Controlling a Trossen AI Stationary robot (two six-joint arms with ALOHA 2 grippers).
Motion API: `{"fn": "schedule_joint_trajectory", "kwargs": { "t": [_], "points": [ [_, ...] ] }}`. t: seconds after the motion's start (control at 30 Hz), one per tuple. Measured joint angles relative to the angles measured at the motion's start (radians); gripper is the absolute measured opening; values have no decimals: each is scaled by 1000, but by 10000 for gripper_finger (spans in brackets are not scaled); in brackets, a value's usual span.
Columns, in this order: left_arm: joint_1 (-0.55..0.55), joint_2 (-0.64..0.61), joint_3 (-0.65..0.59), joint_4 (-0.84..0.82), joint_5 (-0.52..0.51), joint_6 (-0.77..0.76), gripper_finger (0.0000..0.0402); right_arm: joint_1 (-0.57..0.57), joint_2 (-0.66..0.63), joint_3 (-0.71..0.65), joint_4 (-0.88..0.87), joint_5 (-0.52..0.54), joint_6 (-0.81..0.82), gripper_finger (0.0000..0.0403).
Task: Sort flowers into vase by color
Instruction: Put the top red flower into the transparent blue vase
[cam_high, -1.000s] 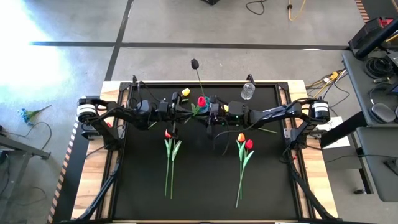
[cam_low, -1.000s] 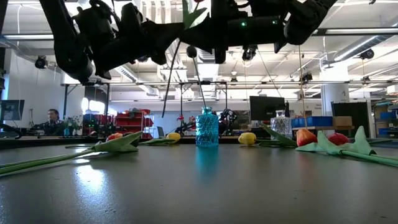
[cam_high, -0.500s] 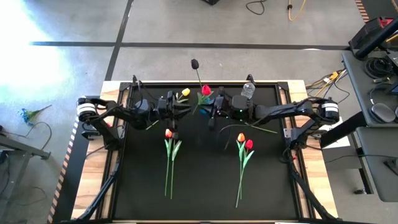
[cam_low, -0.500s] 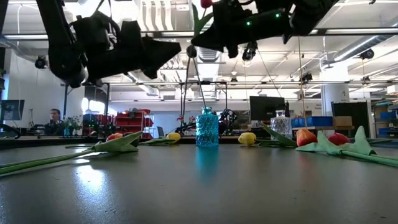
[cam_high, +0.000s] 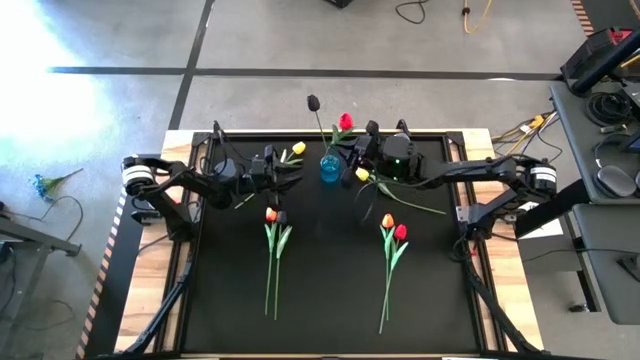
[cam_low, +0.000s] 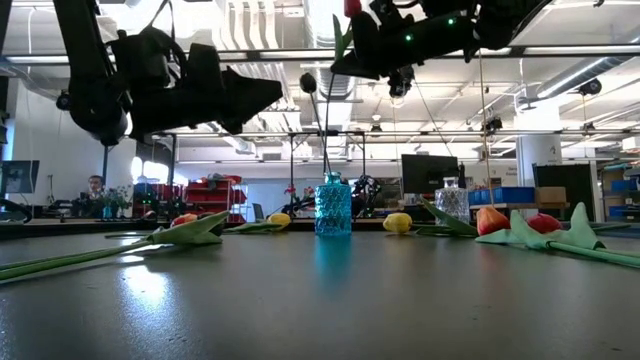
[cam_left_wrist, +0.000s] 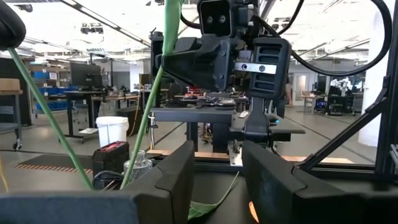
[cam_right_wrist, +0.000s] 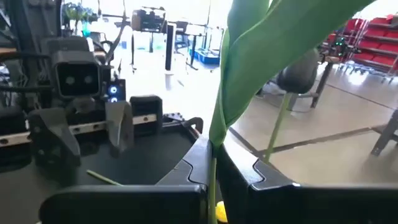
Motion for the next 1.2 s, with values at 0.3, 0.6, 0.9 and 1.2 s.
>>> {"fn": "schedule_joint_trajectory", "kwargs": {
  "t": [0.3, 0.6, 0.9, 1.2],
  "points": [
    [1, 0, 0, -1, 0, 5, 121, -4, -10, 8, -2, 17, 17, 13],
    [1, 0, 0, -2, 0, 14, 121, -6, -36, 25, -72, 43, 73, 13],
    [1, 0, 0, -3, 0, 14, 121, -8, -21, 25, -82, 44, 100, 13],
    [1, 0, 0, -2, 0, 14, 121, -13, 0, 25, -81, 44, 143, 13]
  ]
}}
